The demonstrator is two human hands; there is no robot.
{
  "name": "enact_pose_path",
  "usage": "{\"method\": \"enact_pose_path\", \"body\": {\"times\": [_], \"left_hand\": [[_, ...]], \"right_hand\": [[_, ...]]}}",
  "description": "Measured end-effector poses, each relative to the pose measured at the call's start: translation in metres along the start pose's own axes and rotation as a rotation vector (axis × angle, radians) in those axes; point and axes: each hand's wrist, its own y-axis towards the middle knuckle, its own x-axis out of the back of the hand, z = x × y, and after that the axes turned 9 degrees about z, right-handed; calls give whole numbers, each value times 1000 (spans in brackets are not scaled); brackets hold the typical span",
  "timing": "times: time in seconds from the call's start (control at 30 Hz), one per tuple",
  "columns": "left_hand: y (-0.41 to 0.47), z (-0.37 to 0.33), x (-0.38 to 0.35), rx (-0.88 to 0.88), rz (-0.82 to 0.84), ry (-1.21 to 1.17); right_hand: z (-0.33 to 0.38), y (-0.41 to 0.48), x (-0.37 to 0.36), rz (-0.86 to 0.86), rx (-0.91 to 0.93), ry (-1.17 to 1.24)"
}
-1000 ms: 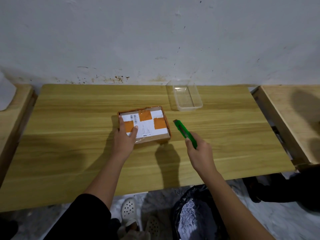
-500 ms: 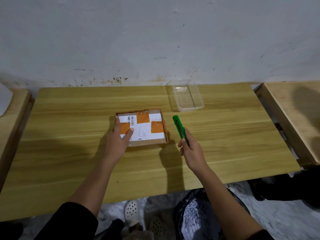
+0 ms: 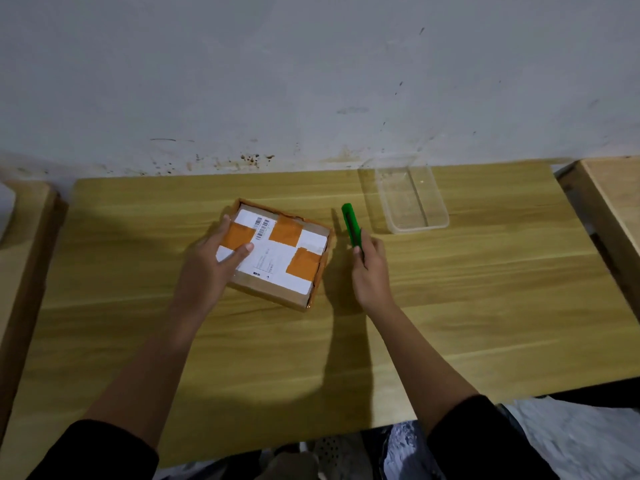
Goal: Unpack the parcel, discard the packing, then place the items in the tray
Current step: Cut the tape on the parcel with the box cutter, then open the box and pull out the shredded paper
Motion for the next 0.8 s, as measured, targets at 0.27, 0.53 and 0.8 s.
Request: {"method": "enact_pose_path", "body": {"times": [0.27, 0.53, 0.8], "left_hand": [[42, 13, 24, 27, 113, 2], [61, 12, 34, 17, 177, -108], [61, 9, 27, 11, 19, -62]], "right_hand": [[7, 78, -25, -132, -108, 40], [5, 115, -31, -282, -84, -126], [30, 96, -31, -374, 50, -12]]}}
